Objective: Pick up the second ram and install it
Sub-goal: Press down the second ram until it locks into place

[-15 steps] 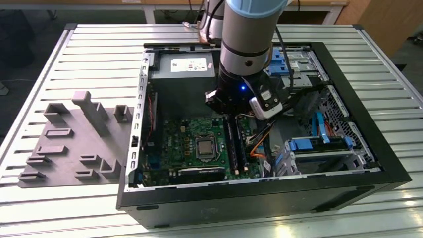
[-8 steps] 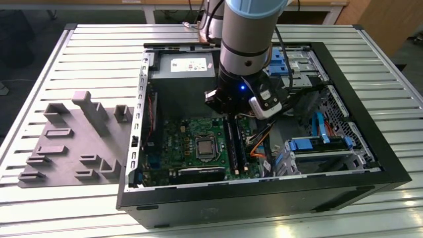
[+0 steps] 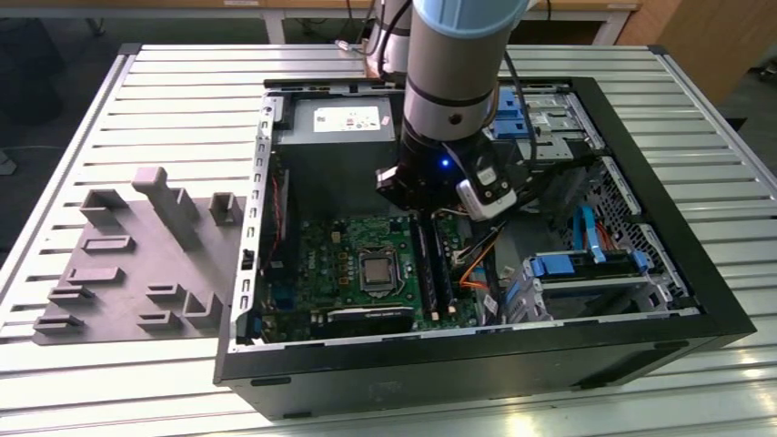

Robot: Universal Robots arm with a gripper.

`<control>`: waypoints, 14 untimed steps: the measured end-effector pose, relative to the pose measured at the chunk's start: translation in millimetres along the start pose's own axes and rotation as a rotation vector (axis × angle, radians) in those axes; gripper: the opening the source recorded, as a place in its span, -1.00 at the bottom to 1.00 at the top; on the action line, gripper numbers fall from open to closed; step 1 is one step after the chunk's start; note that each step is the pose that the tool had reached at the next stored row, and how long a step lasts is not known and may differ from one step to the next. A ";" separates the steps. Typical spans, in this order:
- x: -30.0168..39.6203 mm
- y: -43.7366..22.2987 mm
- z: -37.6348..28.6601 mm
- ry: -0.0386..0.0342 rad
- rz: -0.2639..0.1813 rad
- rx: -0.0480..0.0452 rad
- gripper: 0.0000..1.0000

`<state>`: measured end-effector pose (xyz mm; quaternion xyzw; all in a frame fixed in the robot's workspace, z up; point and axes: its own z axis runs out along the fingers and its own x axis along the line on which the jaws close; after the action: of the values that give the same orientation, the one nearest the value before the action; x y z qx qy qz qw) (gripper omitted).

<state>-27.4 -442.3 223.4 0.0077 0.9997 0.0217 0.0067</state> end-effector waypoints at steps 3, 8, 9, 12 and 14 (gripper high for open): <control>0.0 0.0 0.1 0.0000 0.000 0.0001 -0.79; 0.0 -0.1 1.9 0.0000 0.000 -0.0001 -0.79; 0.0 -0.1 1.9 0.0000 0.000 0.0001 -0.79; 0.0 -0.1 2.0 0.0000 0.000 0.0000 -0.79; 0.0 -0.1 2.0 0.0000 0.000 0.0000 -0.79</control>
<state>-27.4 -442.3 221.4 0.0077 0.9997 0.0217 0.0067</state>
